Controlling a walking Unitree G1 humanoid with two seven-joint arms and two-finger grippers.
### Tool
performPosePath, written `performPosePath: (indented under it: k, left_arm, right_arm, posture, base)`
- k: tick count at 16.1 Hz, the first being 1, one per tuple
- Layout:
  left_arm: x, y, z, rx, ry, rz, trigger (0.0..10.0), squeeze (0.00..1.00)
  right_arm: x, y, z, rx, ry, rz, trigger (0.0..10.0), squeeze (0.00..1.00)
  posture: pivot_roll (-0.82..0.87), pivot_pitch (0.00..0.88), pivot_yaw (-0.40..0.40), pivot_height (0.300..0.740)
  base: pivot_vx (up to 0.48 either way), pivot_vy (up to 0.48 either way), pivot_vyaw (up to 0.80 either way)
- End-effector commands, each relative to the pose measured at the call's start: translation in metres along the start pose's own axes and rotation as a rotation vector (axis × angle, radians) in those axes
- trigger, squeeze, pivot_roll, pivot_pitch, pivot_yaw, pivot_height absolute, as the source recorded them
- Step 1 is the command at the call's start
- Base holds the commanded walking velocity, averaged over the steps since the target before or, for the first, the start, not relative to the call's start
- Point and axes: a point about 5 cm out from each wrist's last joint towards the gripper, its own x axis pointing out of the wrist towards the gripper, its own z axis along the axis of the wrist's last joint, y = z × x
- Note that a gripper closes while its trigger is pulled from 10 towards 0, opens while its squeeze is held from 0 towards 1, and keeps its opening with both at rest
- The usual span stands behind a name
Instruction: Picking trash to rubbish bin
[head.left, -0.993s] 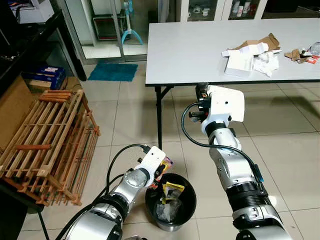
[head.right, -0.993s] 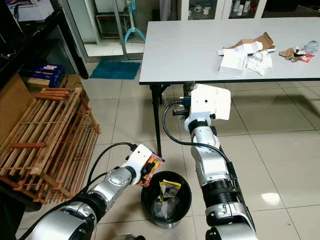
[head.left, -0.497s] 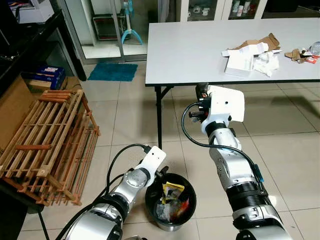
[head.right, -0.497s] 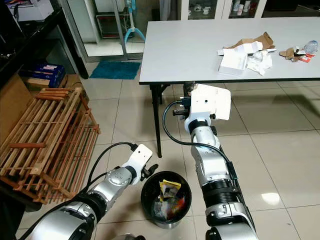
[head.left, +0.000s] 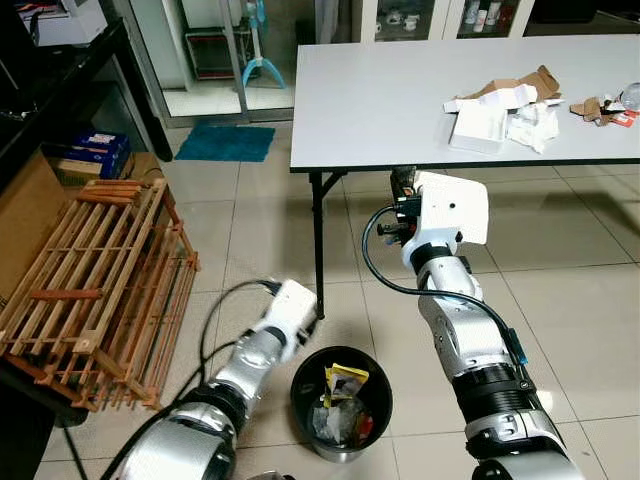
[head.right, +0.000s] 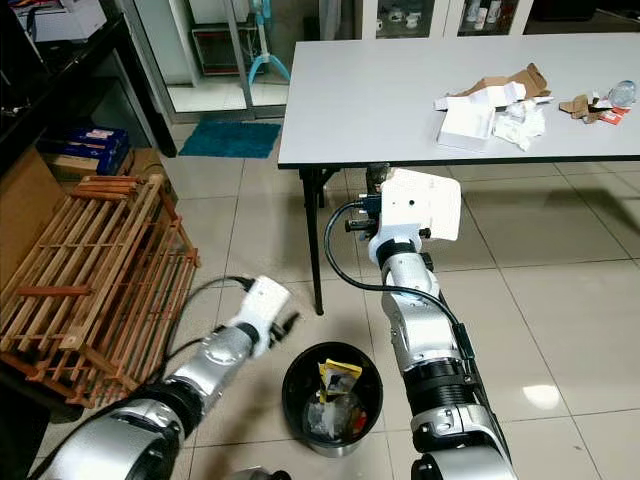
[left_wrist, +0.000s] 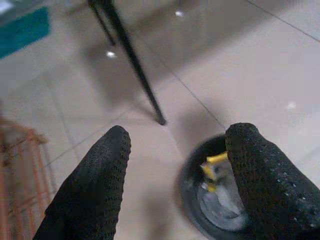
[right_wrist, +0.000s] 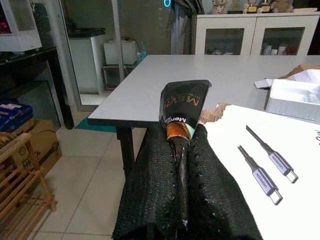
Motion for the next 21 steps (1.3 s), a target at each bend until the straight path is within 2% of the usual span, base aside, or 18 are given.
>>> performPosePath:
  k: [1, 4, 6, 7, 9, 13, 21]
  left_arm:
    - [0.000, 0.016, 0.010, -0.026, -0.050, 0.080, 10.0, 0.00]
    - [-0.016, 0.073, 0.021, -0.170, -0.220, 0.355, 10.0, 0.00]
    - [-0.026, 0.093, 0.024, -0.237, -0.299, 0.457, 10.0, 0.00]
    - [-0.029, 0.098, 0.025, -0.254, -0.323, 0.486, 10.0, 0.00]
    - [-0.031, 0.099, 0.025, -0.262, -0.338, 0.504, 10.0, 0.00]
    - [-0.027, 0.083, 0.022, -0.299, -0.334, 0.470, 10.0, 0.00]
    - [-0.026, 0.082, 0.022, -0.292, -0.320, 0.463, 10.0, 0.00]
  right_arm:
    - [0.001, 0.003, 0.002, -0.016, 0.009, 0.011, 10.0, 0.00]
    - [0.000, 0.003, -0.009, -0.034, 0.069, 0.002, 10.0, 0.00]
    - [-0.001, 0.003, -0.016, -0.042, 0.113, 0.006, 10.0, 0.00]
    - [-0.001, 0.004, -0.020, -0.046, 0.135, 0.008, 10.0, 0.00]
    - [-0.003, 0.004, -0.028, -0.041, 0.176, 0.004, 10.0, 0.00]
    - [-0.004, 0.005, -0.033, -0.010, 0.204, -0.009, 10.0, 0.00]
    - [-0.004, 0.006, -0.039, 0.006, 0.224, -0.008, 10.0, 0.00]
  posture:
    - [-0.03, 0.025, 0.078, 0.740]
    - [-0.01, 0.031, 0.071, 0.740]
    - [-0.01, 0.033, 0.067, 0.740]
    - [0.00, 0.032, 0.064, 0.740]
    - [-0.01, 0.031, 0.061, 0.740]
    - [-0.01, 0.027, 0.058, 0.740]
    - [-0.01, 0.012, 0.058, 0.740]
  base:
    - [0.000, 0.000, 0.00]
    - [0.000, 0.000, 0.00]
    - [0.000, 0.000, 0.00]
    - [0.000, 0.000, 0.00]
    - [0.000, 0.000, 0.00]
    - [0.000, 0.000, 0.00]
    - [0.000, 0.062, 0.00]
